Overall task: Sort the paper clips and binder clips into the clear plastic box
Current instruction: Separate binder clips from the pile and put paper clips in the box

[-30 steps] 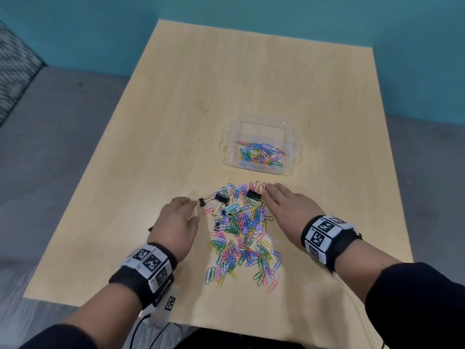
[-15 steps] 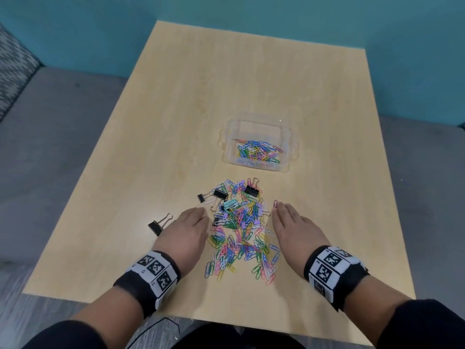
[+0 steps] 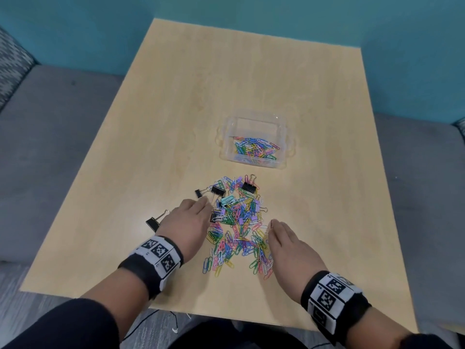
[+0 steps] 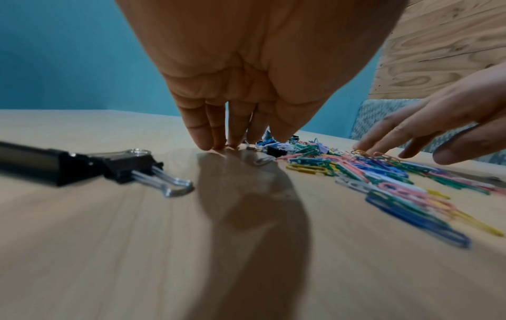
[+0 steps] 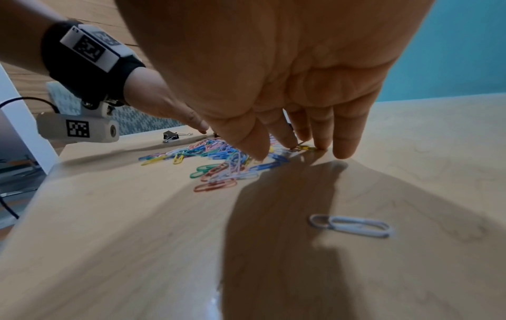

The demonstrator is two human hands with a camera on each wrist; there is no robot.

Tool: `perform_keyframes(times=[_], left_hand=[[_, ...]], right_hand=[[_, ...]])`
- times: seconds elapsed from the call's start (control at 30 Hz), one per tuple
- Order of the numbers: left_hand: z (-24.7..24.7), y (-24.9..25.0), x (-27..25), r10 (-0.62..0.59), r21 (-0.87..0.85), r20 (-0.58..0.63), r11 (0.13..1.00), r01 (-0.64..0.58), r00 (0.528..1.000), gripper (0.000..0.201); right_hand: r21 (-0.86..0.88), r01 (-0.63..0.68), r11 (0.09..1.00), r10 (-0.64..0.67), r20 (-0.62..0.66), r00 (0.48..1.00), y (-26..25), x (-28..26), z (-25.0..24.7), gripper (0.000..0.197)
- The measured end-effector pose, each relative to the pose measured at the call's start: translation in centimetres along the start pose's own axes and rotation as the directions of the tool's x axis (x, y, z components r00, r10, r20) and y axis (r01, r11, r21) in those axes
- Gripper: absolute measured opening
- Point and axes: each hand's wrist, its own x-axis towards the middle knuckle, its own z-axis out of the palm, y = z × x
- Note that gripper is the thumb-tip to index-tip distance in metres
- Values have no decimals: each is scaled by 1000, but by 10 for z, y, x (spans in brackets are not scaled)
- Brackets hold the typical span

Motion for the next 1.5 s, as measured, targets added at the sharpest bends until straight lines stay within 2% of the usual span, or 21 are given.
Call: perform_keyframes(times=[0.1,0.2,0.4,0.47,0.67,0.8,0.97,1.07,1.17,1.23,1.37,1.5], left_hand=[[2,2,-16,-38,3,-13,999,38,999,39],[7,10,-32,-80,-5,-22,997,79,997,43],[14,32,-52,-135,-21,17,991,136,991,52],[15,39,-58,-121,-53,24,991,122,992,53],[29,45,-57,-43,-63,17,997,44,999,53],[26,52,-54,64,-86,11,994,-63,998,51],[19,55,-51,106,-69,-99,991,-113,989,48],[23,57,-50,116,-80,-69,989,-122,991,50],[22,58,-54,135,-108,-95,983,-145,986,45],[16,55,-54,111,-134,-124,983,-127,986,43],[12,42,-43,-14,-131,-102,991,0,995,51],[14,32,-33,15,-109,-64,994,-22,998,50]], right_hand=[[12,-9,1000,9,5,1000,2,1,-1,71],[63,10,998,-7,-48,999,1,5,-10,74],[22,24,999,-25,21,999,-9,3,-11,80],[10,22,1000,-22,60,998,-12,-2,-5,80],[30,115,993,-112,-98,989,-12,-1,-4,72],[5,164,987,-163,-40,986,-17,-4,0,73],[64,192,979,-186,-87,979,-22,-4,-4,63],[68,204,976,-198,-92,976,-30,3,-2,70],[52,240,969,-235,-94,968,-37,-2,-4,70],[58,259,964,-251,-110,962,-38,-3,-8,67],[73,232,970,-220,-139,966,-44,9,-10,68],[45,251,967,-246,-100,964,-50,9,-6,67]])
